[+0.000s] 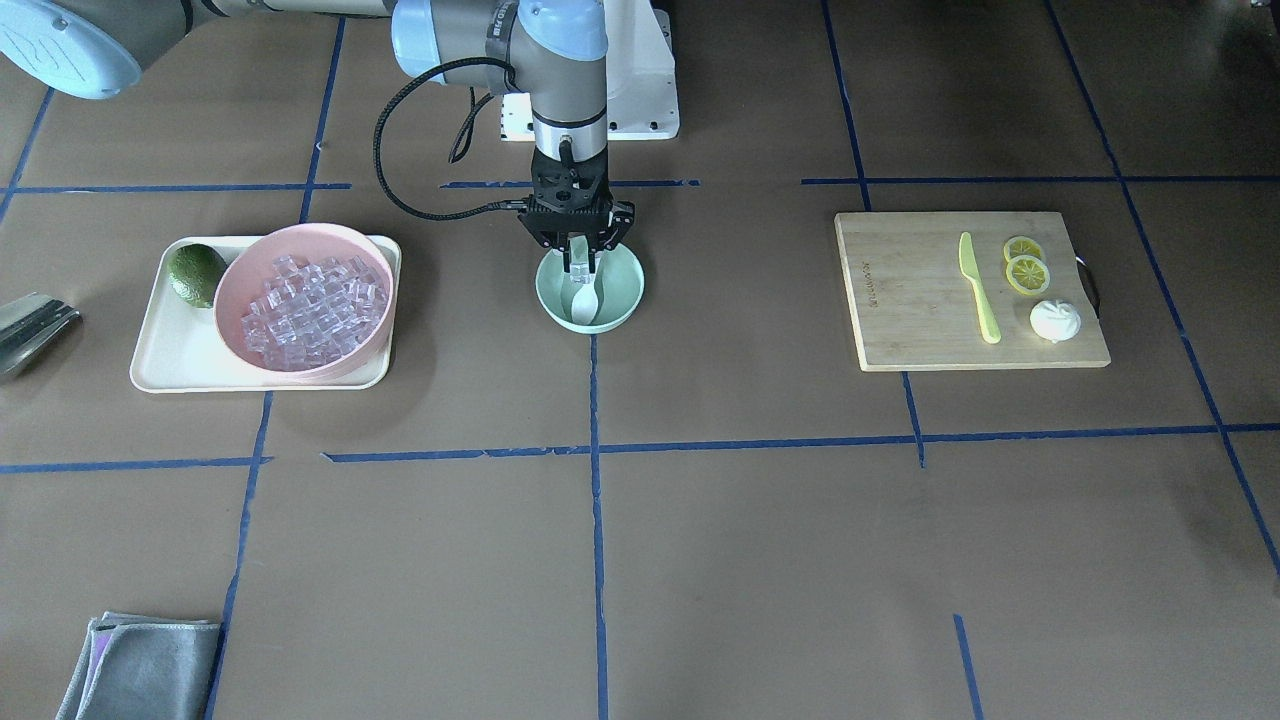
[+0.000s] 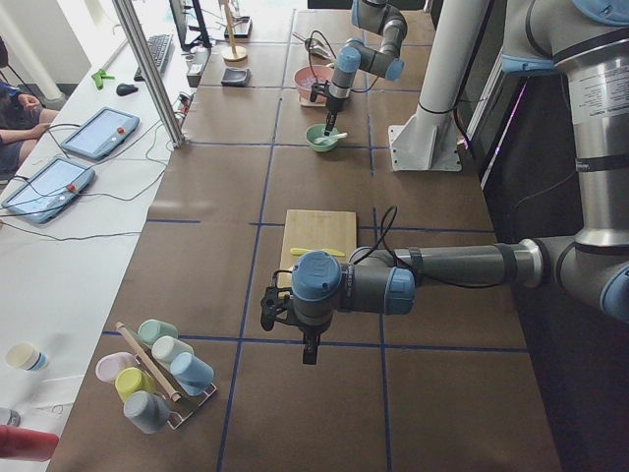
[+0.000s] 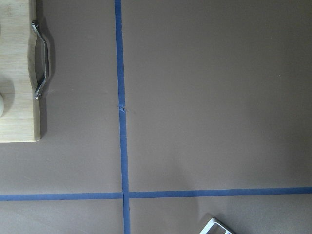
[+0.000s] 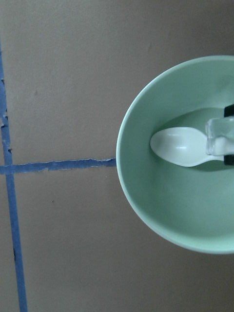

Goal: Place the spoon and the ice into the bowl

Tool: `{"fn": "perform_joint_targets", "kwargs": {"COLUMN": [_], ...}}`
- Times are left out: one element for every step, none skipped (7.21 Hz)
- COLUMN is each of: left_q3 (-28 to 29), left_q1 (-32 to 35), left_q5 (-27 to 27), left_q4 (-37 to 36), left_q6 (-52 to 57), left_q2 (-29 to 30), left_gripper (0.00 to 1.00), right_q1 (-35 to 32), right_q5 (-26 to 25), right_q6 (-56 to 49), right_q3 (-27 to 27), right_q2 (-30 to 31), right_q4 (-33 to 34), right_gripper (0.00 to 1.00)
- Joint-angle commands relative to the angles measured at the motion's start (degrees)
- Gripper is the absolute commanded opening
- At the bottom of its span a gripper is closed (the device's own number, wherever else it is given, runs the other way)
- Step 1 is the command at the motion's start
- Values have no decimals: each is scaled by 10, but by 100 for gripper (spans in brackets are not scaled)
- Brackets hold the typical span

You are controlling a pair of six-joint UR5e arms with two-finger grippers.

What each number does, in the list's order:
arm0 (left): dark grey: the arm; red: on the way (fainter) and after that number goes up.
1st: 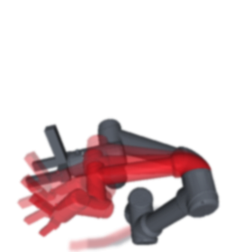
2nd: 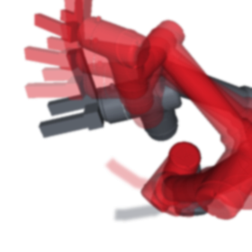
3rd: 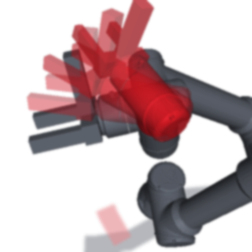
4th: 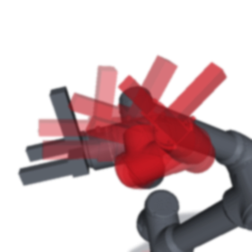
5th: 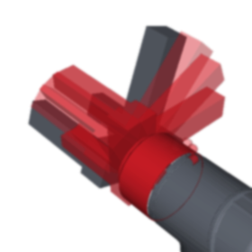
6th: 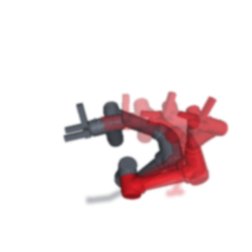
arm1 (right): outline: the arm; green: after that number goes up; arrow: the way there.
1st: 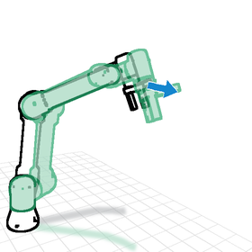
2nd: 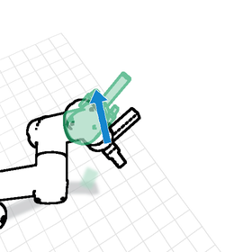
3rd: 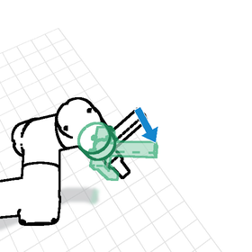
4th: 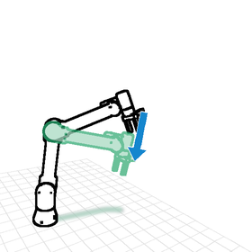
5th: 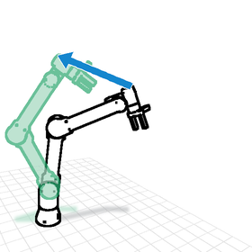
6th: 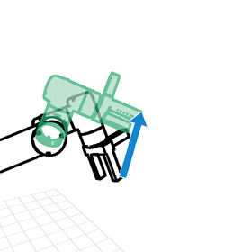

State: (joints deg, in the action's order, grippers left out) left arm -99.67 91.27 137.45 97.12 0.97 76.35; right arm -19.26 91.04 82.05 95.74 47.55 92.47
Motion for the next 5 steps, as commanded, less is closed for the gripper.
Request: {"fn": "perform_joint_targets", "kwargs": {"left_q3": [1, 1, 1, 3, 13], "left_q1": [0, -1, 0, 0, -1], "left_q5": [0, 0, 1, 0, 0], "left_q4": [0, 0, 0, 0, 0], "left_q6": [0, 0, 0, 0, 1], "left_q2": [0, 0, 0, 0, -1], "left_gripper": [100, 100, 100, 100, 100], "right_q1": [0, 0, -2, -21, -51], "right_q5": [0, 0, 0, 9, 36], "right_q6": [-1, -2, -8, -21, -65], "right_q3": [-4, -4, 1, 3, 3], "right_q2": [0, -1, -3, -4, -3], "right_q4": [-2, -2, -2, -1, 3], "right_gripper": [91, 92, 96, 97, 98]}}
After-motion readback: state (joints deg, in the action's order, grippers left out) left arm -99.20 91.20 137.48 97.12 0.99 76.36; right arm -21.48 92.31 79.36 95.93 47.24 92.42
